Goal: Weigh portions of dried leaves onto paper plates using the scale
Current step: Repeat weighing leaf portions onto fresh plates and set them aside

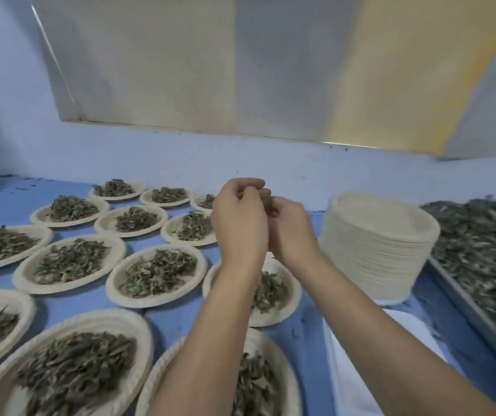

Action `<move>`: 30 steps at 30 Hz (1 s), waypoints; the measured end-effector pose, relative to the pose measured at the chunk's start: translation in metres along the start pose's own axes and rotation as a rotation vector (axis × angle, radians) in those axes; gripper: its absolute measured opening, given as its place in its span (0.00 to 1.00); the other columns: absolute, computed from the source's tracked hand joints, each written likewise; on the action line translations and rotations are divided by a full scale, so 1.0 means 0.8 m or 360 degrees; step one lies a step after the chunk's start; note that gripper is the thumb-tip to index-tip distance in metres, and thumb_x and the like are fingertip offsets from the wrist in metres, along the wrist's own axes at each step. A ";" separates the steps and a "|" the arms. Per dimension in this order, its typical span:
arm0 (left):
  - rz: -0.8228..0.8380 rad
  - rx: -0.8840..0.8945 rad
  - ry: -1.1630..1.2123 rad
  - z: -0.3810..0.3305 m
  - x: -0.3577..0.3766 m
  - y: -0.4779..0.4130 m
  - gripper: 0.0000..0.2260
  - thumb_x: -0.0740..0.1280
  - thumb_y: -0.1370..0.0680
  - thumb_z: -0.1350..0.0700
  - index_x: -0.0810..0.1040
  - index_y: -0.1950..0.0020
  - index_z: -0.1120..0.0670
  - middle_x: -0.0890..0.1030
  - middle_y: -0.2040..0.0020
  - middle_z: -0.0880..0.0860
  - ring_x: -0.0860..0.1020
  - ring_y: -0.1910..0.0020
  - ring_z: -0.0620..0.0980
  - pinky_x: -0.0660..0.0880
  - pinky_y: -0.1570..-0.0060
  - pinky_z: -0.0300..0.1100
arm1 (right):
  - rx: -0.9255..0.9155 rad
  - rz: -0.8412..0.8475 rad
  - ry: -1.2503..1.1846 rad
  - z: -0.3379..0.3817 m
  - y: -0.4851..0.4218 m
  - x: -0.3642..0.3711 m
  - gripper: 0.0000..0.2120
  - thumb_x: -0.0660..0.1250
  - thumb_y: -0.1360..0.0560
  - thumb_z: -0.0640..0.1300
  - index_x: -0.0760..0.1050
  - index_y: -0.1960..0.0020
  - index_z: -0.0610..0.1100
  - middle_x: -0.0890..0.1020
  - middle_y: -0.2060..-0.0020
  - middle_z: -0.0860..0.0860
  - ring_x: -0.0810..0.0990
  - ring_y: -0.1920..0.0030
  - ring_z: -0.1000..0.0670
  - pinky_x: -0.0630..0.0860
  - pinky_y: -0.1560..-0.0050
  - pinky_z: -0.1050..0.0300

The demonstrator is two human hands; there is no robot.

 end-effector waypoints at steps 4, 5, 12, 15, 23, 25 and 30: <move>0.0068 -0.0065 0.0108 0.013 0.047 0.041 0.12 0.57 0.25 0.65 0.79 0.56 0.55 0.83 0.60 0.52 0.81 0.59 0.45 0.77 0.58 0.37 | -0.0199 -0.0399 0.0307 -0.009 0.018 -0.093 0.06 0.64 0.24 0.40 0.80 0.53 0.45 0.84 0.59 0.53 0.80 0.57 0.54 0.76 0.54 0.55; 0.0094 -0.0089 0.0122 0.017 0.056 0.050 0.12 0.56 0.24 0.65 0.79 0.56 0.55 0.83 0.60 0.51 0.81 0.59 0.43 0.76 0.59 0.35 | -0.0239 -0.0474 0.0395 -0.010 0.023 -0.115 0.06 0.64 0.23 0.41 0.80 0.51 0.46 0.83 0.57 0.54 0.79 0.55 0.54 0.75 0.52 0.55; 0.0138 -0.0133 0.0090 0.031 0.080 0.078 0.13 0.56 0.23 0.65 0.79 0.58 0.53 0.83 0.62 0.48 0.80 0.59 0.44 0.74 0.56 0.40 | -0.0174 -0.0339 0.1209 -0.044 0.028 -0.172 0.14 0.57 0.19 0.47 0.79 0.41 0.47 0.83 0.48 0.49 0.80 0.48 0.46 0.75 0.50 0.50; 0.0157 -0.0150 0.0064 0.035 0.083 0.082 0.13 0.56 0.23 0.65 0.79 0.57 0.54 0.83 0.61 0.49 0.79 0.61 0.42 0.73 0.57 0.39 | -0.0187 -0.0230 0.1318 -0.046 0.030 -0.169 0.15 0.55 0.18 0.47 0.80 0.45 0.44 0.84 0.52 0.46 0.79 0.51 0.44 0.74 0.51 0.48; 0.0193 -0.0164 0.0050 0.038 0.088 0.085 0.13 0.56 0.24 0.66 0.79 0.58 0.55 0.82 0.63 0.49 0.79 0.64 0.40 0.72 0.60 0.35 | -0.0246 -0.0132 0.1621 -0.045 0.025 -0.158 0.14 0.54 0.18 0.42 0.77 0.43 0.40 0.82 0.50 0.44 0.78 0.49 0.42 0.74 0.49 0.48; 0.0201 -0.0164 0.0055 0.038 0.091 0.087 0.14 0.56 0.24 0.66 0.78 0.58 0.55 0.82 0.63 0.49 0.78 0.67 0.38 0.72 0.61 0.32 | -0.0254 -0.0147 0.1637 -0.045 0.024 -0.156 0.12 0.55 0.20 0.39 0.77 0.46 0.41 0.81 0.53 0.45 0.77 0.51 0.43 0.73 0.52 0.49; 0.0251 -0.0216 0.0055 0.045 0.098 0.092 0.14 0.56 0.24 0.66 0.78 0.59 0.54 0.82 0.61 0.51 0.79 0.62 0.42 0.72 0.60 0.34 | -0.0323 -0.0256 0.1603 -0.043 0.023 -0.156 0.10 0.56 0.24 0.32 0.75 0.50 0.39 0.79 0.54 0.44 0.75 0.50 0.42 0.64 0.58 0.53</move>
Point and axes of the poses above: each hand's wrist, its own y-axis away from the middle knuckle, its own x-axis out of the palm, z = x × y, the point moved 7 cm from there along -y, towards the middle knuckle
